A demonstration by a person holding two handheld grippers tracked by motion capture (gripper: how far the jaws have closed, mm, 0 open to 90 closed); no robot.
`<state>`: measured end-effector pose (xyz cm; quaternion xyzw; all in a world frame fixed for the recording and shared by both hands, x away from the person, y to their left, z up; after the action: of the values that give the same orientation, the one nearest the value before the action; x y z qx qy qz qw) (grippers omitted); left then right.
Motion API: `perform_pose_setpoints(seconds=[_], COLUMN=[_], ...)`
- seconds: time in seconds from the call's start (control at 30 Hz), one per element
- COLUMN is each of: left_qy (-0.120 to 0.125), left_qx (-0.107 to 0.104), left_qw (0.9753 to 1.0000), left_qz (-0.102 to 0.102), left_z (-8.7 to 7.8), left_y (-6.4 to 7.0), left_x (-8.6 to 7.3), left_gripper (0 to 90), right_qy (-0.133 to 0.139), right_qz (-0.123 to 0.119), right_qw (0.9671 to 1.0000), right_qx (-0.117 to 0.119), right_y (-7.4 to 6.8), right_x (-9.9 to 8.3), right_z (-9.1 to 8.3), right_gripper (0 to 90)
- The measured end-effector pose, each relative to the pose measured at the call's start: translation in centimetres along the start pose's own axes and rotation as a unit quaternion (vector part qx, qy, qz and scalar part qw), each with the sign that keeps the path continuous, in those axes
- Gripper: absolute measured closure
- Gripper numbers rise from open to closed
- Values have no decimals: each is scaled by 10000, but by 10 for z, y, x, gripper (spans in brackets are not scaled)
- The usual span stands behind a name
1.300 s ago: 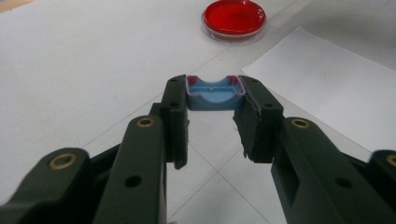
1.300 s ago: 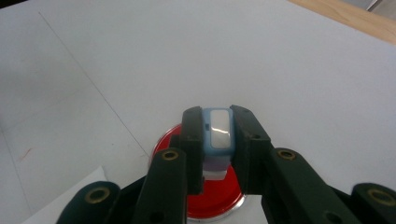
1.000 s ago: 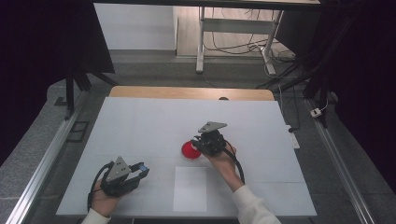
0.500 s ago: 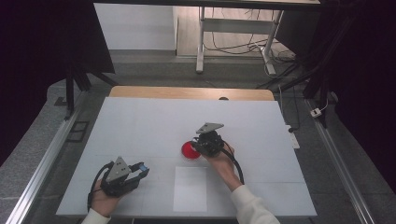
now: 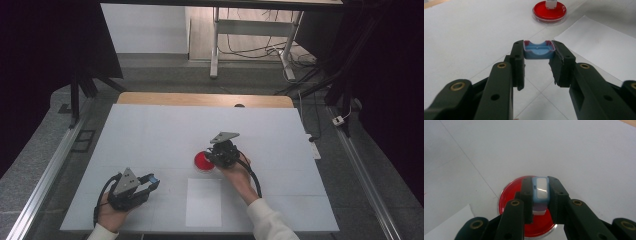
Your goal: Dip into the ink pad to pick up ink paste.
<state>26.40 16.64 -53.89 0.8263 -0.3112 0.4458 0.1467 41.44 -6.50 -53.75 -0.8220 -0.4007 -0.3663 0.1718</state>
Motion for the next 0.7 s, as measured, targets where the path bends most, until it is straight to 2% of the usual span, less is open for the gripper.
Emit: perform_pose_setpoints(seconds=[0.7], left_qy=[-8], left_qx=[29], left_qw=[10000], left_qz=[-10], left_z=[0], left_y=[-1], left_x=[-1], left_gripper=[654], right_qy=[107], right_qz=[-7], right_qw=[9999], right_qx=[-21], right_y=[-1], right_x=[2], right_z=[-3], right_gripper=[750])
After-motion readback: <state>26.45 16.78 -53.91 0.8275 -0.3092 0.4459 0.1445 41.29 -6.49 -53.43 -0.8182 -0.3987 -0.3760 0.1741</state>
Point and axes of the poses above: each handheld gripper's, and its own axes: z roughly forward along the jaws, x roughly out of its top, y roughly to its right, the point moved 6 cm from there along z, roughly forward along the jaws, and after that the axes turned 1 degree about z, right-handed, at the moved point
